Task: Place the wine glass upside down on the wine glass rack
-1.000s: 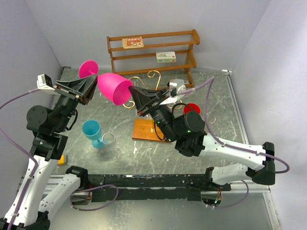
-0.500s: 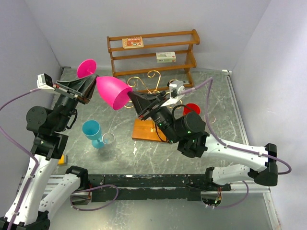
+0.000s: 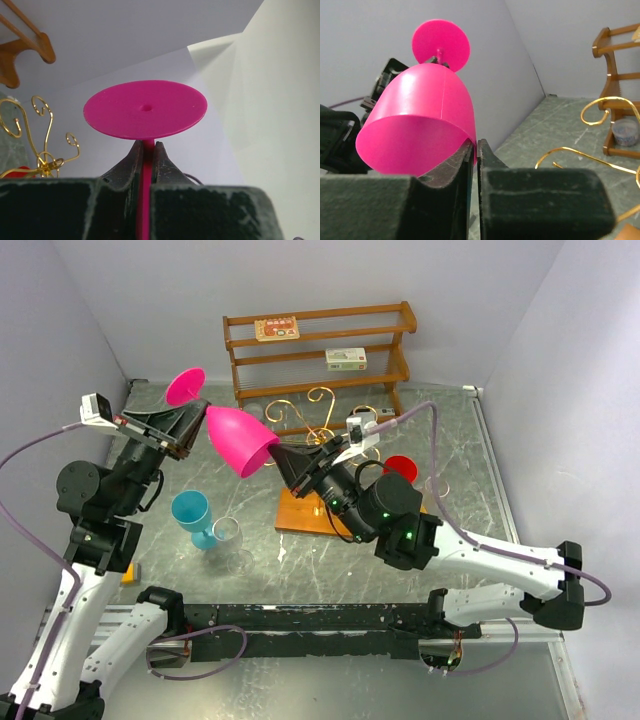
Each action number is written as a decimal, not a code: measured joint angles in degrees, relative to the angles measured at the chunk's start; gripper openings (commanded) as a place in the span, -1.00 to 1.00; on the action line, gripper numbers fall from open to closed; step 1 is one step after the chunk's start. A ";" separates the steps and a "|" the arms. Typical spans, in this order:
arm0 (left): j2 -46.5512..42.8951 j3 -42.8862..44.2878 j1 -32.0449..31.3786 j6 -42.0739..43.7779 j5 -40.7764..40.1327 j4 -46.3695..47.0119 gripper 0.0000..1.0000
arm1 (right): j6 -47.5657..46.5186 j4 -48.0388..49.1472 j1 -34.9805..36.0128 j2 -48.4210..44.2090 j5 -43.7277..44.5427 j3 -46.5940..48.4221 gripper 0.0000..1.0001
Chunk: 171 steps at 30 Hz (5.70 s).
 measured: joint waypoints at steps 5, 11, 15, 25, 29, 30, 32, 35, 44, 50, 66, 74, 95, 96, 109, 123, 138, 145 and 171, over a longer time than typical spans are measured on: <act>0.87 3.93 -0.07 6.88 0.87 -5.29 -0.86 | 3.15 -6.73 0.11 -3.10 1.11 0.00 -0.20; 5.18 16.20 -0.07 22.40 -1.77 -16.35 -0.86 | 5.05 -15.72 0.15 -10.43 3.96 0.94 -0.03; 6.32 19.63 -0.07 34.10 -6.36 -22.34 -0.86 | 4.39 -25.88 0.15 -9.73 7.69 8.87 0.00; 5.27 15.74 -0.07 57.86 -14.36 -24.96 -0.86 | 4.55 -39.63 0.15 -7.85 12.04 16.26 0.05; 4.72 12.15 -0.07 64.98 -13.84 -23.34 -0.86 | 6.88 -42.01 0.15 -8.68 12.28 15.08 0.07; 4.57 10.91 -0.07 66.45 -13.40 -22.60 -0.86 | 7.65 -42.62 0.15 -9.03 12.24 14.93 0.07; 4.13 8.15 -0.07 68.89 -12.35 -20.85 -0.86 | 9.18 -43.78 0.15 -9.62 11.91 14.88 0.09; 3.19 3.45 -0.07 71.93 -10.23 -16.83 -0.86 | 10.86 -44.63 0.15 -10.10 11.19 14.88 0.09; 3.78 -7.39 -0.07 77.18 0.83 -2.84 -0.86 | 13.57 -47.52 0.15 -10.10 9.01 14.88 0.13; 6.14 -11.91 -0.07 78.27 8.04 6.12 -0.86 | 13.25 -46.45 0.15 -12.68 9.88 12.61 0.14; 12.79 -19.17 -0.07 76.48 25.22 29.11 -0.86 | 14.51 -45.09 0.15 -13.97 12.98 11.96 0.15; 15.45 -17.66 -0.07 77.37 30.91 29.77 -0.86 | 15.19 -45.09 0.15 -14.01 13.31 10.56 0.16; 26.99 -16.55 -0.07 70.36 36.92 48.15 -0.86 | 16.22 -47.21 0.15 -17.35 8.35 11.21 0.16; 27.74 -16.22 -0.07 69.66 37.29 48.54 -0.86 | 16.35 -47.21 0.15 -17.40 8.13 11.21 0.16; 34.10 -10.14 -0.07 62.49 41.00 51.17 -0.86 | 17.27 -46.47 0.15 -16.85 5.92 11.17 0.16; 35.63 -9.33 -3.06 64.83 41.22 45.33 -0.86 | 17.70 -45.94 0.15 -15.56 5.68 11.23 0.16; 40.44 -8.00 -3.93 65.09 37.83 46.29 -0.87 | 17.07 -45.90 0.15 -14.67 6.69 11.23 0.16; 41.55 -7.67 -3.96 64.39 35.06 47.69 -0.86 | 16.61 -45.88 0.15 -14.32 6.75 11.23 0.16; 38.71 -10.38 -4.20 65.35 21.38 47.71 -0.86 | 16.59 -45.88 0.15 -13.53 7.82 11.23 0.16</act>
